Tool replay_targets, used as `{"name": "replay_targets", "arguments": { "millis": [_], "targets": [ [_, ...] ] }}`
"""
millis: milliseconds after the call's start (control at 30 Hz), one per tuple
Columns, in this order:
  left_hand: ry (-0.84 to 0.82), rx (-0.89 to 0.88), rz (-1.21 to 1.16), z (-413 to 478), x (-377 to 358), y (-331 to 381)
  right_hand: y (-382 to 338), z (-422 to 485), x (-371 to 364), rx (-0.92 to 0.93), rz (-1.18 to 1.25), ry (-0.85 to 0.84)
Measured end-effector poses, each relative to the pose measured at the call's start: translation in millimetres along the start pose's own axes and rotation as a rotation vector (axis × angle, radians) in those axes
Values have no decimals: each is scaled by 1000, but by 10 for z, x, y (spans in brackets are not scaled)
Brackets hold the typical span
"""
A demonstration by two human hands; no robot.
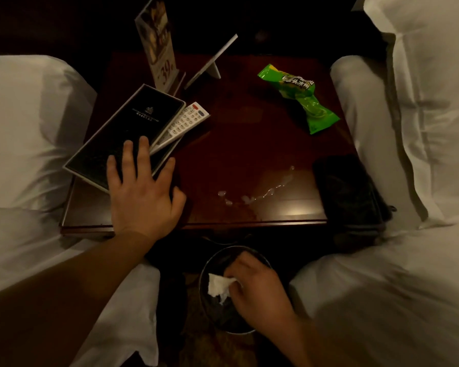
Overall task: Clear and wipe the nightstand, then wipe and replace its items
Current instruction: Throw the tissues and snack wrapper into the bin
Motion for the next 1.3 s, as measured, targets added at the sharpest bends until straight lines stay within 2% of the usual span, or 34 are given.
{"name": "replay_targets", "arguments": {
  "millis": [133, 233, 400, 500, 600, 700, 800, 1033, 1133, 1300],
  "targets": [
    [-6, 3, 10, -1, -1, 4, 355, 143, -370, -155, -146, -171],
    [-16, 2, 11, 1, 1, -1, 488, 178, -459, -177, -179, -205],
    [-37, 2, 13, 12, 13, 8, 373, 90, -155, -105, -158, -12],
    [-22, -7, 17, 6, 2, -4, 130, 110, 287, 20, -54, 188],
    [-4, -11, 39, -13, -35, -23, -104, 378, 888, 71, 19, 345],
    [10, -13, 35, -5, -67, -30, -241, 806, 1452, 69, 17, 528],
    [17, -15, 44, 3, -86, -37, -220, 1304, 1928, -26, -45, 646],
    [6, -15, 45, 1, -63, -29, 172, 2065, 2474, -293, -388, 692],
    [4, -18, 53, 4, -43, -26, 195, 2249, 2439, -366, -392, 661],
    [4, -24, 53, 5, -35, -23, 190, 2346, 2287, -317, -337, 642]
  ]
}}
Point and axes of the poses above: each hand's wrist, its own z-axis towards the middle knuckle, its own x-axis out of the back of the hand, y = z × x, the point moved 1 cm from there along z, towards the middle knuckle, and after that the axes turned 12 degrees about -x, right-handed, at the moved point
